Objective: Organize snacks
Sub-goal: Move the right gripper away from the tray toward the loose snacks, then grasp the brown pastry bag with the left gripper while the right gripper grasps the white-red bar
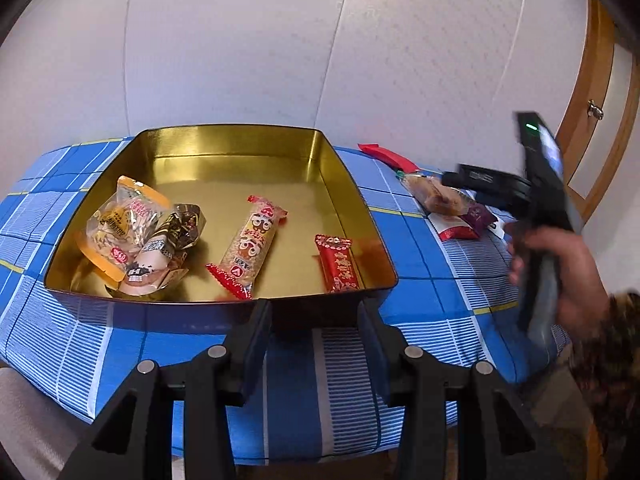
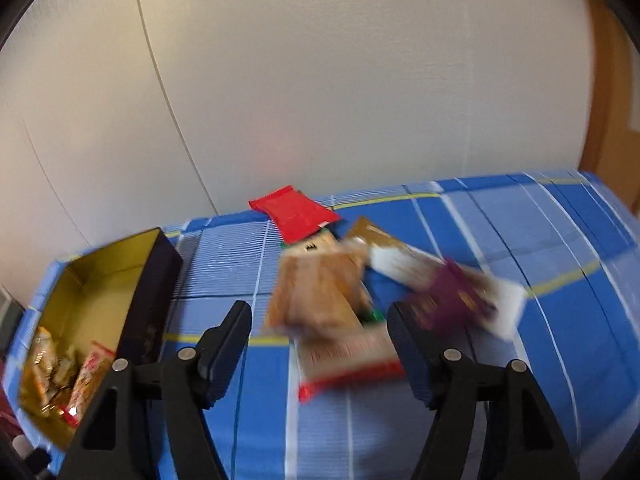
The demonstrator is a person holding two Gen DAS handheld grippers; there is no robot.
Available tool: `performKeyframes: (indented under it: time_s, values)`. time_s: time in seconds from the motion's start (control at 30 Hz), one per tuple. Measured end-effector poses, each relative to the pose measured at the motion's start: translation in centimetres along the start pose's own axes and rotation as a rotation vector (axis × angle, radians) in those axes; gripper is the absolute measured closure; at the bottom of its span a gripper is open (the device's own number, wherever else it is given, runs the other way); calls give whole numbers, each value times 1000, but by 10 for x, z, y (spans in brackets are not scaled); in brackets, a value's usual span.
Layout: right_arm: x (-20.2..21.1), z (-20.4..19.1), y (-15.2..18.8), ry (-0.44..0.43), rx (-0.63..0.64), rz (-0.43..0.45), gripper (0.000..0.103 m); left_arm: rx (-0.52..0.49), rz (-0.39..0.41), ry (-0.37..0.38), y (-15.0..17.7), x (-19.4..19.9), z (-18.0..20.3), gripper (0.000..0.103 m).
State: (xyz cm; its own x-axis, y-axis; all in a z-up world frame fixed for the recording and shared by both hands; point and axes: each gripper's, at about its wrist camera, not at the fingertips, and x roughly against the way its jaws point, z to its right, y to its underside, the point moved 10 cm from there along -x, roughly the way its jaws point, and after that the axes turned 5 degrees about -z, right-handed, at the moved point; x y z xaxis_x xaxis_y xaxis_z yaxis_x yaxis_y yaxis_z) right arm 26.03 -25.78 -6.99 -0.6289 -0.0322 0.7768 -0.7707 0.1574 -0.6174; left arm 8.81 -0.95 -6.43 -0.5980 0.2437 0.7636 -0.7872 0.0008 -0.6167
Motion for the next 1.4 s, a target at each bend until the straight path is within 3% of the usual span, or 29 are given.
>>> performKeyframes:
  time_s: [0.07,0.17,0.23,0.63,0.7,0.9,1.0,1.1,1.27,1.4]
  values:
    - [-16,-7,-6,22,31,-28,34,6,-1,-9,0,1,-3,58]
    - [-37,-15,-5,83,137,-69,44,21,-4,-18,0,1,-9,58]
    - [-35,-17,-4,86,161,-50,44,27,-4,-22,0,1,-12,58]
    - [40,20,79,-40,92,23,51,-27,-19,-7,3,-8,13,58]
    - [55,39,90,-25,61,47,81,-47,-23,-6,3,-10,21,58]
    - [68,106,102,-17,-172,59,80,-118,-40,13,1,-18,52,58]
    - [74,133,106,-10,-281,84,74,-169,-45,26,-1,-20,74,58]
    - [78,149,112,-11,-355,97,65,-215,-64,60,-4,-26,101,58]
    - [99,168,110,2,-447,192,64,-260,-108,110,-9,-42,141,58]
    - [118,193,112,22,-555,277,44,-309,-175,200,-15,-60,191,55]
